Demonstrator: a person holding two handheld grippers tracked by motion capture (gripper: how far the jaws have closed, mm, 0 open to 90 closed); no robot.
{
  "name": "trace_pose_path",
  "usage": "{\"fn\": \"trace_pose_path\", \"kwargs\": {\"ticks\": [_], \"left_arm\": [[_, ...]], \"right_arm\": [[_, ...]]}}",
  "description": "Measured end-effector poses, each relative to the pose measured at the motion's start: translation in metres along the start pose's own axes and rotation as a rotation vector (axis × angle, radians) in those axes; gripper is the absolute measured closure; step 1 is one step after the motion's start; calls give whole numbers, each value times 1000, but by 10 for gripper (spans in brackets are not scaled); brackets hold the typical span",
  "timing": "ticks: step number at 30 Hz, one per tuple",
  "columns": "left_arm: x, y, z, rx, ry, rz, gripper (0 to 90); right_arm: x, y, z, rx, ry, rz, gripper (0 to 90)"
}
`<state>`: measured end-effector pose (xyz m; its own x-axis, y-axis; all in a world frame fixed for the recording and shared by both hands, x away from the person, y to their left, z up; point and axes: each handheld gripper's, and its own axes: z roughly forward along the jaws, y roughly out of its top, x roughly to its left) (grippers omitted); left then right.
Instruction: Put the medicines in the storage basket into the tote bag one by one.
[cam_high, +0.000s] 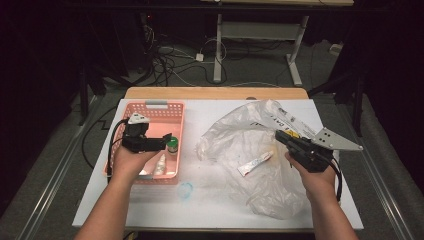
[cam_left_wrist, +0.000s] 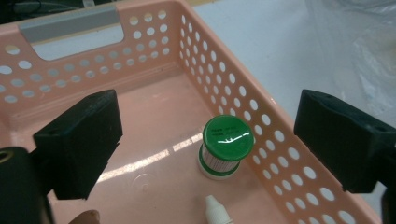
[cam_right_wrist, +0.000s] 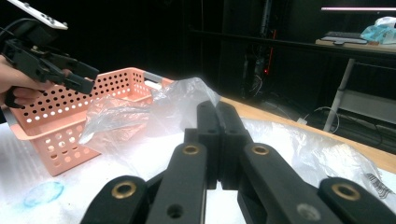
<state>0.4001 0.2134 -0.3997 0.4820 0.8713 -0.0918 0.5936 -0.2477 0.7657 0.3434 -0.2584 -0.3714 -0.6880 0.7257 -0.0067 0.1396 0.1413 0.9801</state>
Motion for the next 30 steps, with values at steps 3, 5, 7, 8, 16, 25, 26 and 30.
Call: {"fn": "trace_pose_path", "kwargs": {"ticks": [3,5,7,8,16,25,26,30], "left_arm": [[1,2,7,46,-4,16,111],[2,3,12,78,-15,24,135],[3,3,16,109,-24,24,142],[3,4,18,121,-32,21,147],[4,4,37,223,-57,16,180],[3,8,50,290,-88,39,300],[3,8,51,296,-93,42,314],[3,7,55,320,-96,45,351]], "right_arm": [[0,0,0,1,1,0,900],[0,0,0,1,2,1,900],[0,0,0,-3,3,-3,900],[0,0,-1,-4,3,-3,900],[-1,1,-2,-7,0,2,900],[-1,1,-2,-8,1,4,900],[-1,1,-2,-9,0,5,900],[-2,0,-1,-10,2,5,900]]}}
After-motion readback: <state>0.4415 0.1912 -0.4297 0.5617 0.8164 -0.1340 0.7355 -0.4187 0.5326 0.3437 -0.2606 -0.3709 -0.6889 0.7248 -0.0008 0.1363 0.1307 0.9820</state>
